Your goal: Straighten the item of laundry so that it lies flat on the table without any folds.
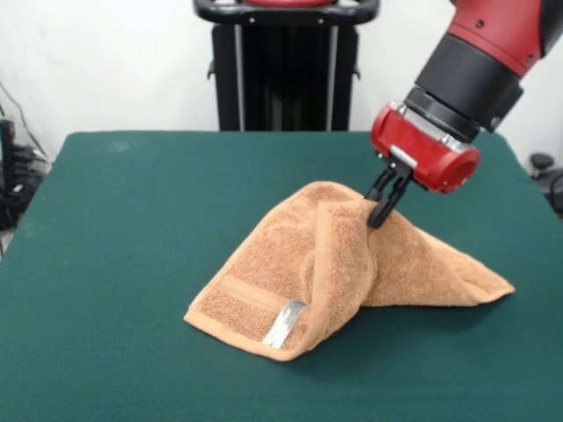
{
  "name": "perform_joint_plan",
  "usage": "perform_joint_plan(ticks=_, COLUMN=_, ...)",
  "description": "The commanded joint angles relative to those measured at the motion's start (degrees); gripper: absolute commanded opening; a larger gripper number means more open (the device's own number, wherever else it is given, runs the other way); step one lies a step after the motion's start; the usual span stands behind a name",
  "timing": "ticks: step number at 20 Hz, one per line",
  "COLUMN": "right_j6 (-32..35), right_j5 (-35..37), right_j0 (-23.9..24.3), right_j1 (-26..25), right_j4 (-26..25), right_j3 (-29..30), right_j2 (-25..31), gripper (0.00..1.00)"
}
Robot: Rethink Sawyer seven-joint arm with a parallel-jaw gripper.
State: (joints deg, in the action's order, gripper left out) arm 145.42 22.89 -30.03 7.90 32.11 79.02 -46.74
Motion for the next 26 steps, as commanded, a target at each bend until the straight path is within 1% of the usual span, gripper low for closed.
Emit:
perform_joint_plan(ticks=1, right_j6=11.19, right_j5=-1.14, right_j0=-0.47, right_j1=-4.84, right_j4=0.39, right_j3=-3.74, right_j2=2.29, gripper=0.0)
perform_joint_plan(ticks=6, right_j6=11.9, right_j5=-5.02, right_j0=-0.73, right_j1=-4.91, right_j4=0.92, right_j3=-2.55, right_j2=3.1, gripper=0.0)
perform_joint_plan(ticks=10, right_j6=11.96, right_j5=-5.84, right_j0=-0.67, right_j1=-4.88, right_j4=1.07, right_j3=-2.15, right_j2=3.59, gripper=0.0)
perform_joint_plan(ticks=16, right_j6=11.57, right_j5=-8.4, right_j0=0.46, right_j1=-3.59, right_j4=1.52, right_j3=-0.38, right_j2=6.36, gripper=0.0)
perform_joint_plan(ticks=17, right_j6=12.07, right_j5=-8.65, right_j0=0.34, right_j1=-3.71, right_j4=1.99, right_j3=-0.33, right_j2=6.37, gripper=1.0)
perform_joint_plan(ticks=20, right_j6=11.38, right_j5=-9.33, right_j0=0.56, right_j1=-3.41, right_j4=1.62, right_j3=-0.33, right_j2=6.63, gripper=1.0)
perform_joint_plan(ticks=22, right_j6=9.73, right_j5=-12.01, right_j0=2.08, right_j1=-1.1, right_j4=0.91, right_j3=0.65, right_j2=9.68, gripper=1.0)
perform_joint_plan(ticks=26, right_j6=8.97, right_j5=-13.55, right_j0=2.63, right_j1=0.49, right_j4=0.35, right_j3=1.32, right_j2=11.26, gripper=1.0)
